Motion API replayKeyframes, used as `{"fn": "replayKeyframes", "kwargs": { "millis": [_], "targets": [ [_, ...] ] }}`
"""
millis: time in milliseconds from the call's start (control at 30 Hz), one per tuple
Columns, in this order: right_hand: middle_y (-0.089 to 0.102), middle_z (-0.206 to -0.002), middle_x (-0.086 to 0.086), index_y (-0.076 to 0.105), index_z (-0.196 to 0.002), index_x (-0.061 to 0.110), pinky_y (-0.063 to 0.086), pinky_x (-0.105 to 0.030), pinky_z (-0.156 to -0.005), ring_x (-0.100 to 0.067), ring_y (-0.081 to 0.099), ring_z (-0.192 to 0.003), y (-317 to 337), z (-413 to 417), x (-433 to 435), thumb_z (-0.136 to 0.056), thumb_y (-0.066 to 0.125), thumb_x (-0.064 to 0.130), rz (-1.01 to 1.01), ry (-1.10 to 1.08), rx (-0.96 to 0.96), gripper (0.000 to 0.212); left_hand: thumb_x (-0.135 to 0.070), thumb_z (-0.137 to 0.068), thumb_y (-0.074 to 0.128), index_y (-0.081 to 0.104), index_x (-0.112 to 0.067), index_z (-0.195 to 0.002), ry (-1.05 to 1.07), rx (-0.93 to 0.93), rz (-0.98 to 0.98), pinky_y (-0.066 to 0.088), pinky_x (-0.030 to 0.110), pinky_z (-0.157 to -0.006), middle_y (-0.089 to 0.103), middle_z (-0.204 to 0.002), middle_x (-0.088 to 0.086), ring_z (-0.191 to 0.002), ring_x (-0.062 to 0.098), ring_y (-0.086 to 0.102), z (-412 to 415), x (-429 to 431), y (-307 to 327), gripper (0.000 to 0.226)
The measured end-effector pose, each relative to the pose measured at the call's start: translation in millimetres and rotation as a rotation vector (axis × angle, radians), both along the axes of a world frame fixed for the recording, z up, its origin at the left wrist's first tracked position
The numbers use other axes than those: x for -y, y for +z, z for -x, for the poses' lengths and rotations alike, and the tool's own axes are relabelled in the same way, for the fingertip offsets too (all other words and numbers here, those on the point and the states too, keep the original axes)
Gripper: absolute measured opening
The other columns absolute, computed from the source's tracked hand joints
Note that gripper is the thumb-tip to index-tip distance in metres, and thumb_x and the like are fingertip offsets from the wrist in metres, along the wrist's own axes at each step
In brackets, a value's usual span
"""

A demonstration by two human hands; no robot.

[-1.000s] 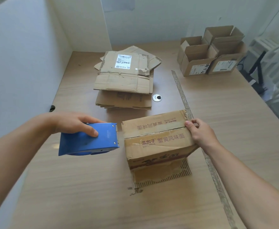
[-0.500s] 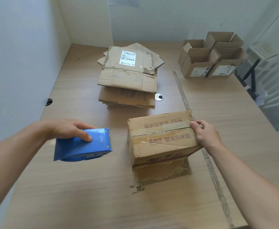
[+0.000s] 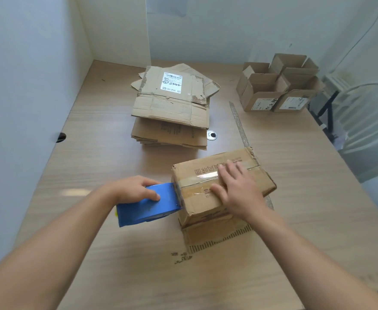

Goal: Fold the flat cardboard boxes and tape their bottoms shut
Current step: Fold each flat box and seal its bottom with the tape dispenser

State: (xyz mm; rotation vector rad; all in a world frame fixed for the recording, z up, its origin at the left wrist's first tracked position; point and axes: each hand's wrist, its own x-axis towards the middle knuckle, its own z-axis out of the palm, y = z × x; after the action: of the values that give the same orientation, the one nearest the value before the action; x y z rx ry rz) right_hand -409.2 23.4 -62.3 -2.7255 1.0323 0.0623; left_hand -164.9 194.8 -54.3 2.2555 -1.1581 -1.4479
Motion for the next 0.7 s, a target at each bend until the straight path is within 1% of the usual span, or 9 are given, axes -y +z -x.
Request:
{"fn": "replayKeyframes", "kwargs": {
  "millis": [67,133,167,200,267,433,533,600,700],
  "targets": [
    [-0.003,-0.167,-0.003,0.007,-0.159,0.017,0.0,-0.047,-0.123,-0.029,-0.007,-0.153,-4.5,-5.2,-18.7,-0.092,0.01,0.074,-0.013,0.015,-0.12,0.089,-0.036,-0.093,0.062,0.063,-0.055,-0.109,0.013,0.009,0.026,0.05,0.034,-0.094,0.07,-0.106,-0.015,-0.096,0.01,0.066,4.7,-2.2,-3.5,0.024],
    [-0.012,-0.166,-0.002,-0.003,-0.159,0.021,-0.007,-0.056,-0.119,-0.03,-0.015,-0.152,-3.2,-10.4,-32.0,-0.073,-0.019,0.083,0.003,0.076,-0.15,0.107,-0.038,-0.092,0.062,0.065,-0.051,-0.111,0.022,0.039,0.049,0.051,0.034,-0.093,0.07,-0.105,-0.015,-0.096,0.009,0.066,8.1,-4.6,-5.1,0.023],
    [-0.015,-0.166,-0.001,-0.005,-0.158,0.026,-0.008,-0.061,-0.117,-0.032,-0.017,-0.151,-2.3,-13.8,-36.8,-0.067,-0.027,0.082,0.008,0.127,-0.176,0.109,-0.039,-0.092,0.062,0.065,-0.049,-0.113,0.029,0.049,0.056,0.051,0.034,-0.092,0.07,-0.105,-0.015,-0.096,0.009,0.066,9.5,-5.2,-5.4,0.023],
    [-0.017,-0.165,-0.001,-0.008,-0.157,0.031,-0.008,-0.065,-0.115,-0.034,-0.019,-0.15,-1.2,-17.1,-40.3,-0.067,-0.026,0.08,0.007,0.175,-0.207,0.104,-0.04,-0.091,0.062,0.066,-0.048,-0.114,0.037,0.056,0.064,0.051,0.035,-0.092,0.071,-0.105,-0.015,-0.095,0.01,0.066,11.0,-5.9,-5.6,0.025],
    [-0.021,-0.164,-0.001,-0.011,-0.156,0.035,-0.01,-0.07,-0.112,-0.037,-0.024,-0.148,0.9,-23.2,-44.6,-0.074,-0.013,0.078,-0.004,0.231,-0.248,0.093,-0.041,-0.089,0.061,0.065,-0.049,-0.115,0.043,0.082,0.069,0.052,0.034,-0.09,0.07,-0.103,-0.014,-0.094,0.01,0.065,14.7,-7.4,-6.0,0.027],
    [-0.024,-0.163,-0.003,-0.014,-0.155,0.037,-0.009,-0.072,-0.11,-0.039,-0.025,-0.147,-3.3,-21.8,-45.9,-0.082,0.001,0.078,0.012,0.228,-0.268,0.085,-0.047,-0.085,0.059,0.065,-0.047,-0.115,0.057,0.148,0.045,0.054,0.037,-0.087,0.069,-0.102,-0.011,-0.093,0.014,0.064,24.1,-4.6,-3.5,0.03],
    [-0.022,-0.164,-0.003,-0.012,-0.155,0.038,-0.008,-0.072,-0.111,-0.038,-0.023,-0.148,-3.3,-25.3,-45.6,-0.083,0.002,0.077,0.015,0.198,-0.259,0.083,-0.049,-0.086,0.056,0.064,-0.04,-0.11,0.014,0.399,0.004,0.052,0.034,-0.078,0.068,-0.106,-0.006,-0.095,0.019,0.063,36.4,8.6,-1.9,0.027],
    [-0.021,-0.164,-0.002,-0.011,-0.155,0.039,-0.009,-0.072,-0.111,-0.037,-0.023,-0.148,-1.9,-30.0,-48.8,-0.085,0.004,0.077,0.001,0.17,-0.237,0.082,-0.05,-0.09,0.052,0.061,-0.036,-0.107,0.004,0.575,-0.021,0.042,0.032,-0.073,0.065,-0.112,-0.001,-0.104,0.025,0.061,50.7,12.5,-10.0,0.024],
    [-0.022,-0.164,-0.001,-0.011,-0.155,0.04,-0.011,-0.071,-0.112,-0.036,-0.025,-0.148,-1.7,-33.3,-52.9,-0.087,0.009,0.078,-0.028,0.128,-0.217,0.08,-0.048,-0.096,0.047,0.053,-0.035,-0.122,0.068,0.591,-0.024,0.038,0.033,-0.071,0.064,-0.115,0.001,-0.107,0.028,0.06,64.4,2.6,-33.5,0.03]
  ]
}}
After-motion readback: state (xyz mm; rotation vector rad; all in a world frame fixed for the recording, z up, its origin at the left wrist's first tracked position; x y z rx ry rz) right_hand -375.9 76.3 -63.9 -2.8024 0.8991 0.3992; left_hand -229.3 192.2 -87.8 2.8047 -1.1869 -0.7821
